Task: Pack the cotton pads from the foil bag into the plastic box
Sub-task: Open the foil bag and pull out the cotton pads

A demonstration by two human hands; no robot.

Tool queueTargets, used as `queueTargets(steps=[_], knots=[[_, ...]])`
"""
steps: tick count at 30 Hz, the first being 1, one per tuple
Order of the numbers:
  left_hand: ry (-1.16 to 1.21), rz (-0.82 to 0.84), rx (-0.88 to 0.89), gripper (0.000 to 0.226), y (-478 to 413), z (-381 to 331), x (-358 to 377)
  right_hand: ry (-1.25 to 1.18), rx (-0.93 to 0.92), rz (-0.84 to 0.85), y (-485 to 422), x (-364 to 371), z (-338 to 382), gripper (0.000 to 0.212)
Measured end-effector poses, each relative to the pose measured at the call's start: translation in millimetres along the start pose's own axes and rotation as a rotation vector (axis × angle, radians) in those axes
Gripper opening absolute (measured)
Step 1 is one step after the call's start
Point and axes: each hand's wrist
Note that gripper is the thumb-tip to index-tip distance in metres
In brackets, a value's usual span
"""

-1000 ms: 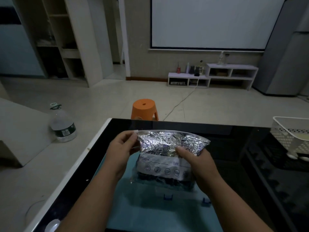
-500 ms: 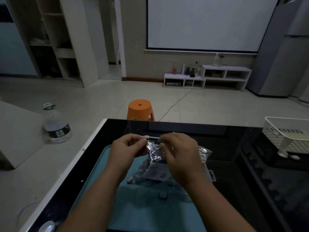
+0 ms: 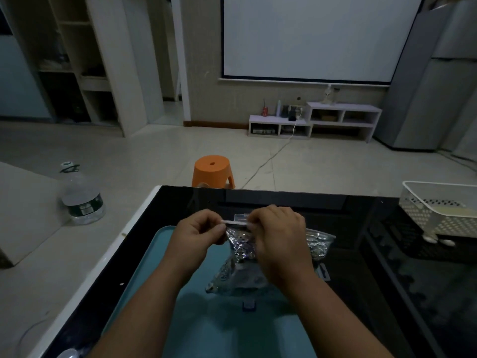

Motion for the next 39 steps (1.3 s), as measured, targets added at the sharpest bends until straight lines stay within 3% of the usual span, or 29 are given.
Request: queueTargets(steps=[5, 14, 16, 18, 20, 23, 26, 28, 34, 39], knots=[[0.213, -0.089, -0.027, 0.033, -10, 0, -17, 0.029, 0.074, -0.021, -3, -4, -15, 0.006], [0.495, -0.434, -0.050, 0.030, -22, -7, -37, -0.002, 0.235, -0.052, -8, -14, -36, 0.010], [0.494, -0.459, -0.037, 0.029, -22, -8, -35, -0.152, 0.256, -0.074, -8, -13, -33, 0.012], [0.508, -0.484, -0.027, 0.029, -21, -12, -32, -0.363, 0.406, -0.048, -10, -11, -30, 0.025], [0.523, -0.495, -0.010, 0.029, -20, -14, -32, -0.556, 0.639, 0.119, -11, -13, -30, 0.046], [0.537, -0.489, 0.022, 0.028, -19, -16, -31, -0.838, 0.937, 0.557, -6, -12, -34, 0.063], [0.573, -0.452, 0.030, 0.027, -18, -15, -30, -1.026, 0.978, 0.813, 1, -7, -32, 0.064], [0.584, -0.396, 0.021, 0.027, -17, -14, -29, -1.110, 0.984, 0.877, 1, -4, -27, 0.059], [0.526, -0.261, 0.022, 0.029, -14, -13, -33, -1.337, 1.071, 0.787, 1, -4, -22, 0.052], [0.501, -0.248, 0.028, 0.028, -14, -17, -43, -1.494, 1.093, 0.691, 2, -5, -14, 0.023]])
Point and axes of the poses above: each hand's wrist, its own y-axis away from the middle knuckle, its own x-axis out of the palm, z = x × y, and after that the axes turned 9 degrees about y, right-handed
